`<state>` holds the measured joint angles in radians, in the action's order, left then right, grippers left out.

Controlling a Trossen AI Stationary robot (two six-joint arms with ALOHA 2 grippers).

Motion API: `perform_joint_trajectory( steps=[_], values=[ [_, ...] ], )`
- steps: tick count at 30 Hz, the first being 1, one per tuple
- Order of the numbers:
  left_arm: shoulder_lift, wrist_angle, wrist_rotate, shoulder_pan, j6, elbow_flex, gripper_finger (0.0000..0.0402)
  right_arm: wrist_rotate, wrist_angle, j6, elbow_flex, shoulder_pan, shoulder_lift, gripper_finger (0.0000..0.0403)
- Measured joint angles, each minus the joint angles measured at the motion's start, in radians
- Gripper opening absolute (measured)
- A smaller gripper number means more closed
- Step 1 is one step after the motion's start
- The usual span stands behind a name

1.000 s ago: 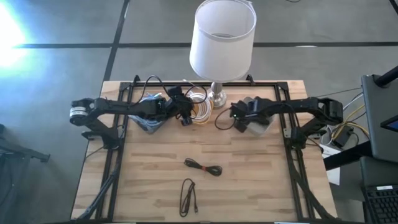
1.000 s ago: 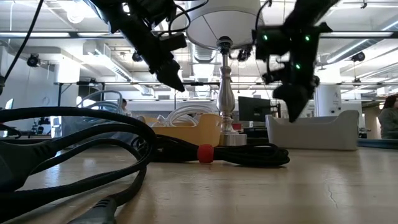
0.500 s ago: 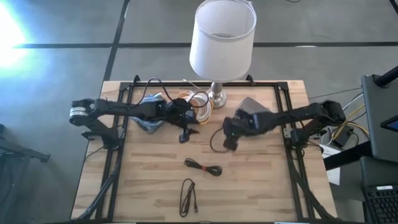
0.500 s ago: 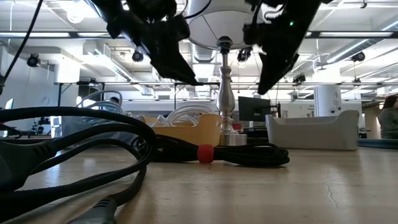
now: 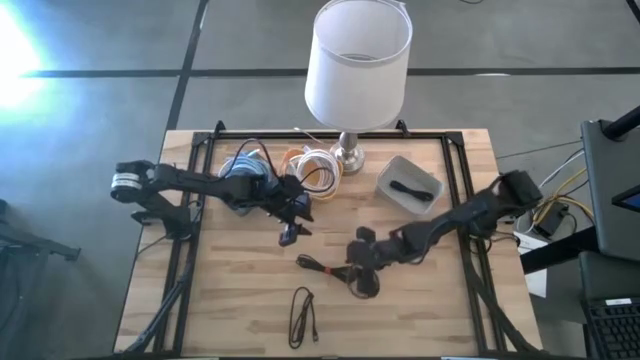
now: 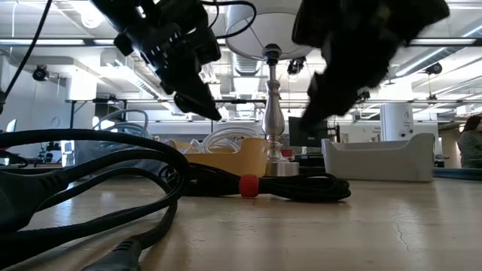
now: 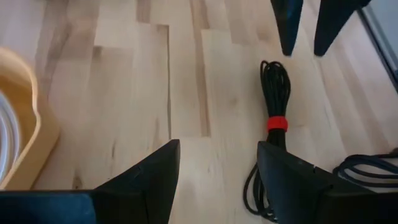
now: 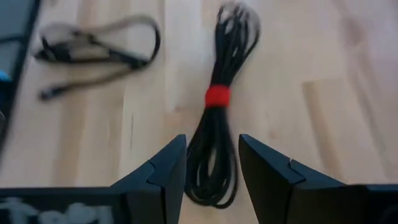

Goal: Sort HDMI cables
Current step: Put the top black HDMI cable into the gray bin

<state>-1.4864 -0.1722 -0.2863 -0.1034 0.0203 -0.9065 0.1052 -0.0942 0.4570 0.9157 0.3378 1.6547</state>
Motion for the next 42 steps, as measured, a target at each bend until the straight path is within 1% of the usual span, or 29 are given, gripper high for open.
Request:
perform_joint_trajectory(
  steps=[4,8,11,16,21,23,25,29,31,36,39,42],
  values=[
    [0.000,0.024,0.005,0.001,0.010,0.025,0.0218,0.050,-0.002,0.007,0.019,0.019,0.098,0.0141],
    [0.000,0.041,0.005,0.002,0.011,0.038,0.0218,0.055,-0.007,0.007,0.038,0.018,0.190,0.0139],
    [0.000,0.042,0.005,0.002,0.011,0.043,0.0218,0.062,-0.006,0.011,0.060,0.019,0.235,0.0139],
    [0.000,0.048,0.007,0.002,0.011,0.043,0.0218,0.064,-0.021,0.016,0.096,0.019,0.274,0.0139],
    [0.000,0.052,0.012,0.002,0.011,0.043,0.0218,0.057,-0.095,-0.055,0.130,0.019,0.265,0.0138],
    [0.000,0.053,0.014,0.002,0.011,0.043,0.0218,0.054,-0.146,-0.063,0.152,0.019,0.261,0.0131],
    [0.000,0.052,0.015,0.002,0.011,0.043,0.0218,0.043,-0.242,-0.071,0.174,0.019,0.253,0.0115],
    [0.000,0.061,0.018,0.002,0.011,0.043,0.0218,0.041,-0.407,-0.069,0.225,0.020,0.244,0.0056],
    [0.000,0.063,0.018,0.002,0.011,0.043,0.0218,0.043,-0.441,-0.068,0.250,0.020,0.244,0.0025],
    [0.000,0.067,0.018,0.002,0.010,0.043,0.0218,0.059,-0.561,-0.064,0.305,0.020,0.242,0.0019],
    [0.000,0.067,0.018,0.002,0.010,0.043,0.0218,0.109,-0.675,-0.038,0.358,0.020,0.230,0.0016],
    [0.000,0.067,0.018,0.002,0.010,0.043,0.0218,0.160,-0.818,0.035,0.406,0.020,0.211,0.0015]
  ],
)
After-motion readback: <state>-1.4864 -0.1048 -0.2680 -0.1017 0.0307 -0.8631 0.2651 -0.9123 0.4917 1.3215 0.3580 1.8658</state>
